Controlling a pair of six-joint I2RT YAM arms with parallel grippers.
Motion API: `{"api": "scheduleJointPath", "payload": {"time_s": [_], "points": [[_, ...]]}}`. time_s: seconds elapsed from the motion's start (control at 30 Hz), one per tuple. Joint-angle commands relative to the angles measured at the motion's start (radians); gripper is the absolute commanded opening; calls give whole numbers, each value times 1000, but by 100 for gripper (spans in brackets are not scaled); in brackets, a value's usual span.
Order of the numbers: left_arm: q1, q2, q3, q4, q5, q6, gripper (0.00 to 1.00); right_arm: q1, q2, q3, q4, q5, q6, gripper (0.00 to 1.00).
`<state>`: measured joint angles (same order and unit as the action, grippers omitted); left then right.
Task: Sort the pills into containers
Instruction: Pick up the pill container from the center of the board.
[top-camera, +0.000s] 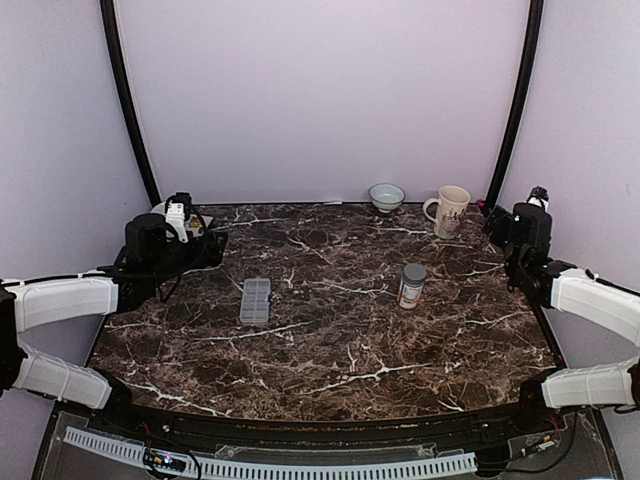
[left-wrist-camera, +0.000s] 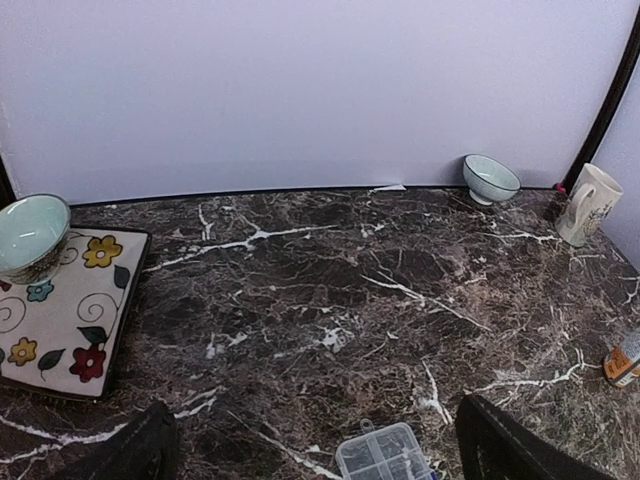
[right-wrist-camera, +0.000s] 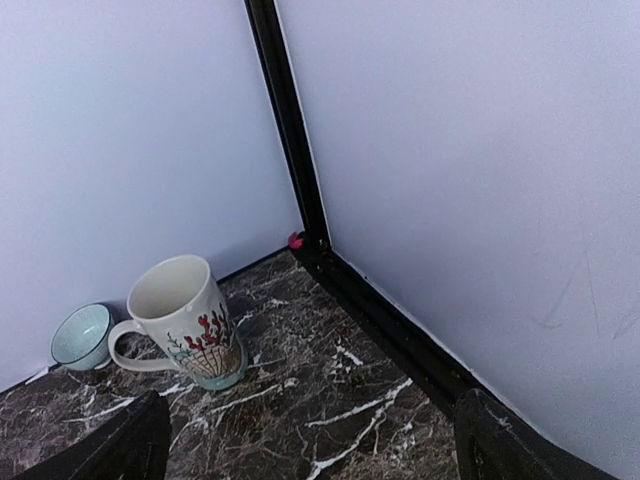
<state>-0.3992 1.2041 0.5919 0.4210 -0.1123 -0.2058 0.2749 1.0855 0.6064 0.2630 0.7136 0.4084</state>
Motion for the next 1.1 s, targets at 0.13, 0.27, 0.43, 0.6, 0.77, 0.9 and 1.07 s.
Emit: {"api": "scheduleJointPath", "payload": {"time_s": [0.13, 0.27, 0.43, 0.6, 0.77, 0.9, 1.07], "points": [[-81, 70, 147, -122, 41, 19, 99, -19, 8, -10, 124, -325, -102, 80], [-146, 124, 210, -174, 61, 22, 99, 61, 33, 111, -147, -365, -85, 82], [-194, 166, 251, -193, 123, 25, 99, 170, 57, 229, -379, -385, 23, 81], [-241, 200, 263, -198, 153, 27, 99, 282, 188, 360, -570, -385, 55, 82], [-253, 210, 254, -250, 83, -13, 99, 344, 271, 415, -631, -380, 105, 83], [-254, 198, 229, -300, 1, -38, 99, 414, 339, 508, -695, -346, 83, 85], [-254, 183, 209, -396, -119, -68, 99, 499, 398, 630, -741, -249, 63, 86]]}}
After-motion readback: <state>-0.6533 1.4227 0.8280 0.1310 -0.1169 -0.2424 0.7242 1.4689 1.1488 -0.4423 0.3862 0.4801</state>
